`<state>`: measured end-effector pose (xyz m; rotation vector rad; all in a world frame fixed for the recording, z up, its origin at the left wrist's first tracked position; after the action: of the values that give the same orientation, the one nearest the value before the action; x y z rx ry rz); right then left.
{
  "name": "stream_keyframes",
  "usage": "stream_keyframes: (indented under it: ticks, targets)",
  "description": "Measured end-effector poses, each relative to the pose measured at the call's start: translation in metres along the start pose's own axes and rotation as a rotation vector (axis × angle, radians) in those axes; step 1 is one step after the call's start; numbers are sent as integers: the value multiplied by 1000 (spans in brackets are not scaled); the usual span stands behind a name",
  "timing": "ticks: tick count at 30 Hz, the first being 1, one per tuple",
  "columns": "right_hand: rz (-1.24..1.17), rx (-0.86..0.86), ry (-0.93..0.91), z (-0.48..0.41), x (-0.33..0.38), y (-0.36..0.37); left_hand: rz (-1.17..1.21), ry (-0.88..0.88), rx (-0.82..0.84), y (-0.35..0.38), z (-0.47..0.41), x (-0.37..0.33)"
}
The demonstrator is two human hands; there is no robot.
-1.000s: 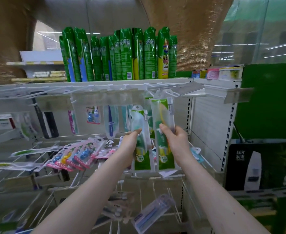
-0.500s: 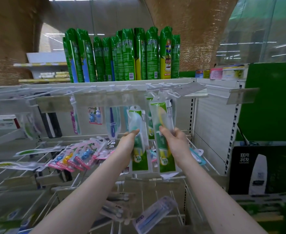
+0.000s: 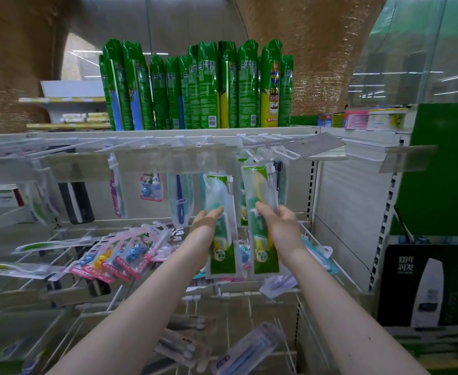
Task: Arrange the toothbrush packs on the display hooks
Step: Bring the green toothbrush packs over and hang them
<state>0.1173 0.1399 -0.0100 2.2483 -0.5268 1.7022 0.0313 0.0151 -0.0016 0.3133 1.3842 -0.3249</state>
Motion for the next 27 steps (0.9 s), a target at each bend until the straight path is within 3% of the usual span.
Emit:
stream_keyframes:
  ticks: [8,27]
  targets:
    - [7,-6,37,-37,-5,6,-156,200,66,-9,-14,3]
    - [90,-18,55,-79,-25,5,-100,239,138,-8,-24,-8]
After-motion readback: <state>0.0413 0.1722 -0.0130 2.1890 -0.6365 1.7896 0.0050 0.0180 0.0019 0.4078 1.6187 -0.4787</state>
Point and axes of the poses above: each hand's wrist, its own z-axis away from the middle knuckle, its own y-axis out of the palm, x = y × z, the point moved 1 cm from there along -z, towards the middle knuckle, and after that the axes turned 10 degrees about x, right-handed, at the moved point
